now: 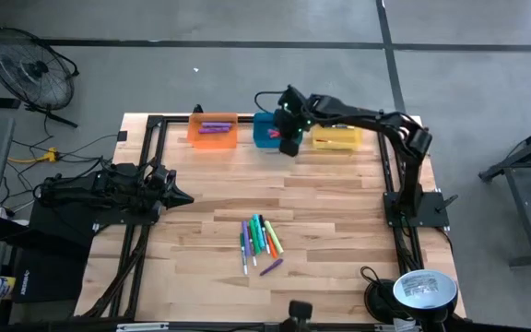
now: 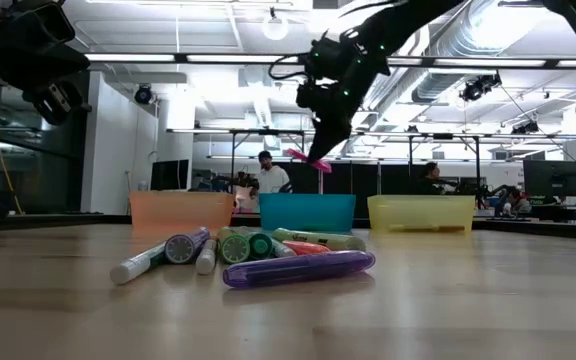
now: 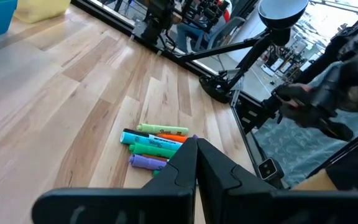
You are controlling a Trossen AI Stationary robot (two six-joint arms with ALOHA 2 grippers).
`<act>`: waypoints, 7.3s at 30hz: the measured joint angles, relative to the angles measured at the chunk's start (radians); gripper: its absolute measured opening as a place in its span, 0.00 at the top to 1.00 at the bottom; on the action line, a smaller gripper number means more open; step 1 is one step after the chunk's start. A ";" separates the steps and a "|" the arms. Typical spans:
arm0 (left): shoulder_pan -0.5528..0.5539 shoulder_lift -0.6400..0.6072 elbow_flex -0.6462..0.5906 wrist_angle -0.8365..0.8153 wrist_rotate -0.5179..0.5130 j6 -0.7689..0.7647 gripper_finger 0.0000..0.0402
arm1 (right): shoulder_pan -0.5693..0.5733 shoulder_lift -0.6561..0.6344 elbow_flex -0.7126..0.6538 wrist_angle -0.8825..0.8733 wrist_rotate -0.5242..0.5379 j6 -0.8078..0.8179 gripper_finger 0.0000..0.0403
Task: Pick & Place Markers
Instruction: Put the pink pen into the blue bin, then put the light green highlighter into the orange bin
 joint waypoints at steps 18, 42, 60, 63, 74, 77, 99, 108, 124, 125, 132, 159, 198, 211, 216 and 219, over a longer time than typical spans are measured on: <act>0.000 0.000 0.000 -0.015 0.000 0.000 1.00 | -0.099 0.119 -0.002 0.020 0.006 -0.316 0.92; 0.000 0.000 0.000 -0.014 0.000 0.000 1.00 | -0.092 0.120 -0.002 0.092 0.023 -0.163 0.61; 0.000 0.000 0.000 -0.014 0.000 0.000 1.00 | -0.050 0.109 -0.001 0.099 0.147 0.030 0.43; 0.000 0.000 0.000 -0.014 0.000 0.000 1.00 | -0.056 0.109 -0.001 0.092 0.113 0.061 0.44; 0.000 0.000 0.000 -0.014 0.000 0.000 1.00 | -0.023 0.109 0.042 -0.007 0.080 0.090 0.44; 0.000 0.000 0.000 -0.014 0.000 0.000 1.00 | -0.001 0.108 0.113 -0.085 0.073 0.146 0.44; 0.000 0.000 0.000 -0.014 0.000 0.000 1.00 | 0.343 0.107 0.439 -0.389 -0.125 0.842 0.47; 0.000 0.000 0.000 -0.014 0.000 0.000 1.00 | 0.563 0.110 0.438 -0.389 0.089 1.054 0.47; 0.000 0.000 0.000 -0.015 0.001 0.000 1.00 | 0.740 0.244 0.437 -0.522 0.244 1.259 0.48; 0.000 0.000 0.000 -0.013 -0.001 0.000 1.00 | 0.740 0.254 0.436 -0.541 0.237 1.267 0.48; 0.000 0.000 0.000 -0.015 0.001 0.000 1.00 | 0.745 0.321 0.437 -0.570 0.198 1.298 0.48; 0.000 0.000 0.000 -0.014 -0.085 0.000 1.00 | 0.764 0.431 0.438 -0.587 0.139 1.369 0.48; 0.000 0.000 0.000 -0.046 -0.086 0.000 1.00 | 0.744 0.478 0.438 -0.555 0.129 1.384 0.48; 0.000 0.000 0.000 -0.046 -0.086 0.000 1.00 | 0.799 0.456 0.262 -0.377 0.071 1.480 0.48; 0.000 0.000 0.000 -0.048 -0.086 0.000 1.00 | 0.808 0.457 0.262 -0.377 0.091 1.489 0.50; 0.000 0.000 0.000 -0.048 -0.085 0.000 1.00 | 0.808 0.456 0.261 -0.376 0.088 1.486 0.55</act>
